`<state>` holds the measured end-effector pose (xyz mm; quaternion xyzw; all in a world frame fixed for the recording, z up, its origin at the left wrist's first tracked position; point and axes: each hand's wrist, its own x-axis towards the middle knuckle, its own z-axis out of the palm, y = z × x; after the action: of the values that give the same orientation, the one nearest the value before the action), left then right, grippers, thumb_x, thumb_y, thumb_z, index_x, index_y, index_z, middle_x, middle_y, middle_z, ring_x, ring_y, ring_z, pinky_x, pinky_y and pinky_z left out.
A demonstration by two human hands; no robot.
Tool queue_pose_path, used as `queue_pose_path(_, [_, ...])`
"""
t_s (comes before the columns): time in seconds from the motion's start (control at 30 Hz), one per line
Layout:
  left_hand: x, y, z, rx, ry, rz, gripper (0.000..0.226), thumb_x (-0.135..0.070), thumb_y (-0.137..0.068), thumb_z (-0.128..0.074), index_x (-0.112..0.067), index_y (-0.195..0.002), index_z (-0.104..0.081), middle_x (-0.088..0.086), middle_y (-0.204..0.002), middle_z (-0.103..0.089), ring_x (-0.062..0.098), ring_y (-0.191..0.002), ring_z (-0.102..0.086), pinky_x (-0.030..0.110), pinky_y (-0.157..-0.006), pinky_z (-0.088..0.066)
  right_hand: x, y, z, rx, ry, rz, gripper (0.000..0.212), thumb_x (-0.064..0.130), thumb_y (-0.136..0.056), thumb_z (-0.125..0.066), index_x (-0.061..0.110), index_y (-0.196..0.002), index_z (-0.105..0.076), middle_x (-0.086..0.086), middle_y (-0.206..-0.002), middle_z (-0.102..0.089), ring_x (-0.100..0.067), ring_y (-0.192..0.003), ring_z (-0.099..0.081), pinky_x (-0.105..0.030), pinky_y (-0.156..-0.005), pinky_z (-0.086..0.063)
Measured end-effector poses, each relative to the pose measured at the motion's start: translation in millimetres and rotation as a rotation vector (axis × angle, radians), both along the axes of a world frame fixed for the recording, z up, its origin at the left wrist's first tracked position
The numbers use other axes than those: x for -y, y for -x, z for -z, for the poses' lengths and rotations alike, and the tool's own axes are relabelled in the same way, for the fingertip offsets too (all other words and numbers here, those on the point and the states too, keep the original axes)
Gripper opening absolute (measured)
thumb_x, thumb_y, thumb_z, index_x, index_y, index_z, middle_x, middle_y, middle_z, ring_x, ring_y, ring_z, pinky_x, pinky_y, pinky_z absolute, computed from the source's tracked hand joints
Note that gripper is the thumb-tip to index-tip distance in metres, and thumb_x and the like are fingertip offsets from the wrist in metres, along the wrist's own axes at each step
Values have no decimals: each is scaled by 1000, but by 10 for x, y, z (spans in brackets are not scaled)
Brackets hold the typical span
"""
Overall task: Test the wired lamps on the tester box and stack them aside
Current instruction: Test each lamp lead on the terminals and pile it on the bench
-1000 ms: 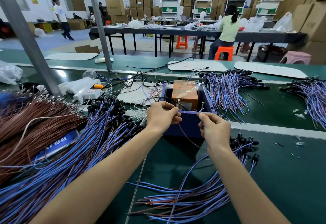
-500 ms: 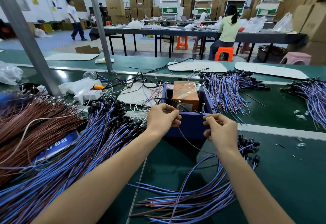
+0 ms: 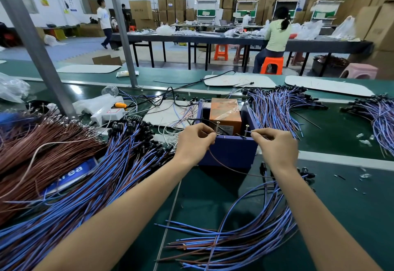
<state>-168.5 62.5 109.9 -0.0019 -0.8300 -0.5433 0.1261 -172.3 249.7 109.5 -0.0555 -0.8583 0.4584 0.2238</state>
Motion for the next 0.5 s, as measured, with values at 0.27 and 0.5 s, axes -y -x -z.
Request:
queue_pose_path(0.27, [-8,70,-14,-109,147,-79,11,-18,-86,-67,-21,-75,-66,-8,-59,-60,7,-43,-56,21,-55,-50,52,52,18,4,75,-20,9,24,-85,-70,20,-90,-77,-3,-78,-70,-21,-79,-64,-29,-66,-47])
queue_pose_path(0.5, [13,80,11,-130,135,-55,13,-16,-87,-65,-23,-76,-67,-12,-56,-60,2,-36,-54,15,-52,-49,83,82,62,-3,139,11,9,23,-86,-69,20,-89,-77,0,-76,-68,-19,-76,-62,-27,-66,-43])
